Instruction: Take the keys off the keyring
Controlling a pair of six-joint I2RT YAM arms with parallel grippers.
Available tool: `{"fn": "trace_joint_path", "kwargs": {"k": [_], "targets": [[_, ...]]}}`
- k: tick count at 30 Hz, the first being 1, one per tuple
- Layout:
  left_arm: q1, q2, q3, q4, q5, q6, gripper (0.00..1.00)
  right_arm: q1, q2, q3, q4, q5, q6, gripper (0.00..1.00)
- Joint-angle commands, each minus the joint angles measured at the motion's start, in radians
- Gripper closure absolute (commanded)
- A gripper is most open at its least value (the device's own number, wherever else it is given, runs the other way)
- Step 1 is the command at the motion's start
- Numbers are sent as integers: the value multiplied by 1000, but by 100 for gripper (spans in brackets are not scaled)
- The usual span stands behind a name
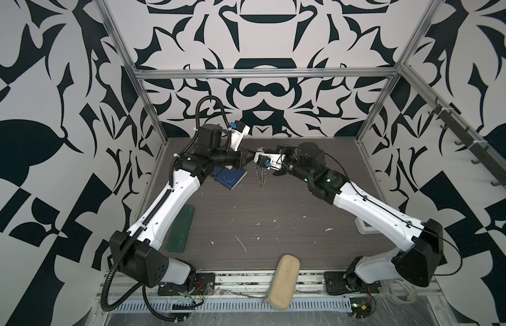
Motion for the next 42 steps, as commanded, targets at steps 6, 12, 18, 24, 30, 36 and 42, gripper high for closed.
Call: {"fn": "trace_joint_path", "kwargs": {"k": [6, 12, 18, 24, 30, 36, 42], "targets": [[-9, -7, -15, 53, 43, -47, 100, 56, -49, 42, 162, -81, 12, 100], [-10, -2, -16, 95, 64, -76, 100, 59, -34, 35, 125, -111, 28, 100], [-9, 14, 1, 138, 79, -97, 100, 98, -8, 49, 43, -104, -30, 100], [-7, 20, 16, 141, 77, -92, 100, 102, -12, 63, -2, -48, -83, 100], [-4, 11, 8, 150, 77, -94, 100, 63, -11, 113, -90, -83, -64, 100], [14, -15, 18, 134, 74, -87, 100, 83, -14, 78, -108, -6, -92, 100], [39, -58, -3, 149, 75, -95, 100, -36, -87, 10, -136, -2, -139, 100]]}}
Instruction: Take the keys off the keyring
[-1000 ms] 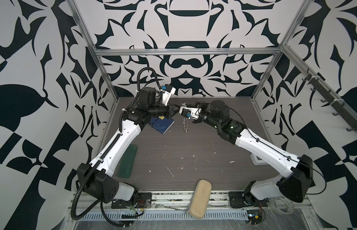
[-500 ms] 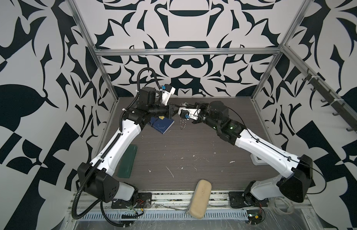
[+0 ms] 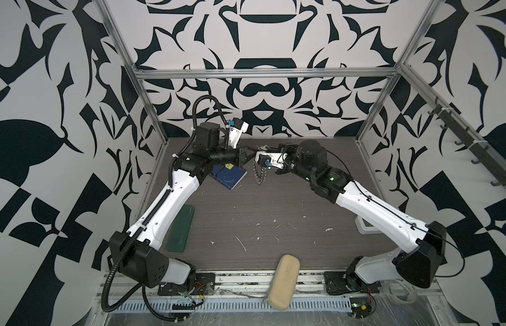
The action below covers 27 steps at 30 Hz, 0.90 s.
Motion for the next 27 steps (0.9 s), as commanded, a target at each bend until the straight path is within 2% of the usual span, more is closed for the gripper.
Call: {"fn": "trace_joint_path", "kwargs": {"k": [1, 3, 5, 9, 11, 14, 16, 21, 24, 27], "targets": [[13, -43, 2, 80, 9, -15, 100, 2, -59, -6, -47, -28, -74, 100], [13, -31, 4, 87, 18, -22, 100, 9, -68, -4, -21, 3, -70, 100], [13, -21, 4, 85, 19, -27, 100, -2, -95, -5, 24, -53, 4, 100], [13, -24, -18, 88, 9, 12, 100, -3, -114, 36, -25, -83, 34, 100], [12, -48, -66, 142, 3, 54, 100, -3, -129, 39, -56, -77, 50, 100], [11, -108, -199, 309, 0, 160, 100, -2, -174, -7, -88, -88, 130, 100], [9, -134, -282, 408, 31, 273, 100, -3, -204, -61, -92, -122, 200, 100], [9, -199, -387, 510, 105, 494, 100, -3, -261, -173, -86, -170, 327, 100], [10, -224, -468, 627, 171, 591, 100, -1, -296, -241, -55, -202, 405, 100], [9, -239, -529, 733, 183, 613, 100, -1, -334, -307, -4, -231, 457, 100]]}}
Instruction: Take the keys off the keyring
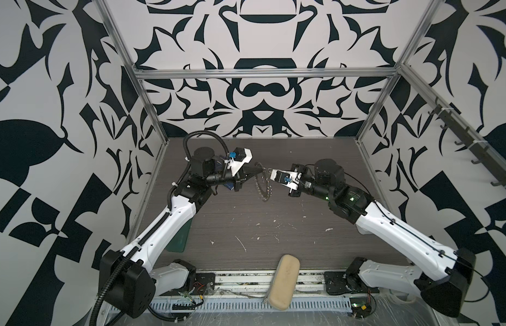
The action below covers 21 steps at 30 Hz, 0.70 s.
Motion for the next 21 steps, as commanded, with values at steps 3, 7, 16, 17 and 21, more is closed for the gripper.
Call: {"fn": "trace_joint_path", "kwargs": {"k": [3, 7, 16, 17, 21], "targets": [[31, -37, -77, 261, -15, 135, 100, -10, -88, -58, 55, -60, 151, 100], [32, -42, -153, 444, -38, 125, 100, -9, -103, -95, 58, -82, 197, 98], [29, -50, -147, 402, -39, 150, 100, -6, -129, -104, 56, -74, 201, 72], [28, -52, -138, 369, -40, 160, 100, -6, -133, -98, 52, -70, 197, 70], [22, -69, -101, 199, -78, 224, 100, -7, -139, -63, 42, -70, 176, 68]]}}
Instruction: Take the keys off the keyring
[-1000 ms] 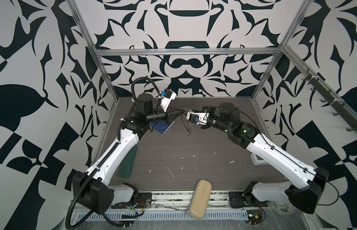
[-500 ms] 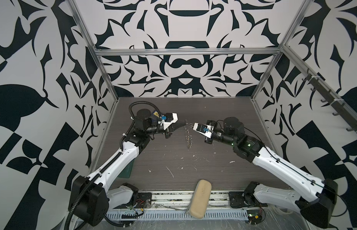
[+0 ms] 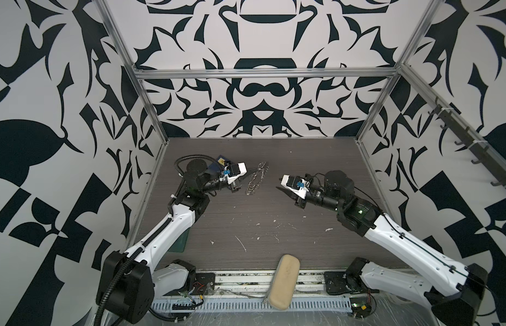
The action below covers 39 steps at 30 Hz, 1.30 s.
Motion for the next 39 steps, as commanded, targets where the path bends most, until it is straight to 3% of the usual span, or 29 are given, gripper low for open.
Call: {"fn": "trace_joint_path", "kwargs": {"k": [1, 5, 15, 29, 39], "targets": [[-7, -38, 57, -142, -34, 82, 100, -1, -9, 68, 9, -6, -17, 68], [-36, -64, 83, -292, -83, 207, 100, -2, 41, 123, 8, -63, -57, 69], [-131, -119, 83, -419, -240, 425, 100, -2, 188, 263, -45, -173, -173, 72], [-138, -140, 81, -441, -236, 432, 100, -1, 262, 338, -164, -212, -206, 80], [-137, -146, 86, -441, -228, 403, 100, 9, 296, 355, -193, -206, -219, 78]]}}
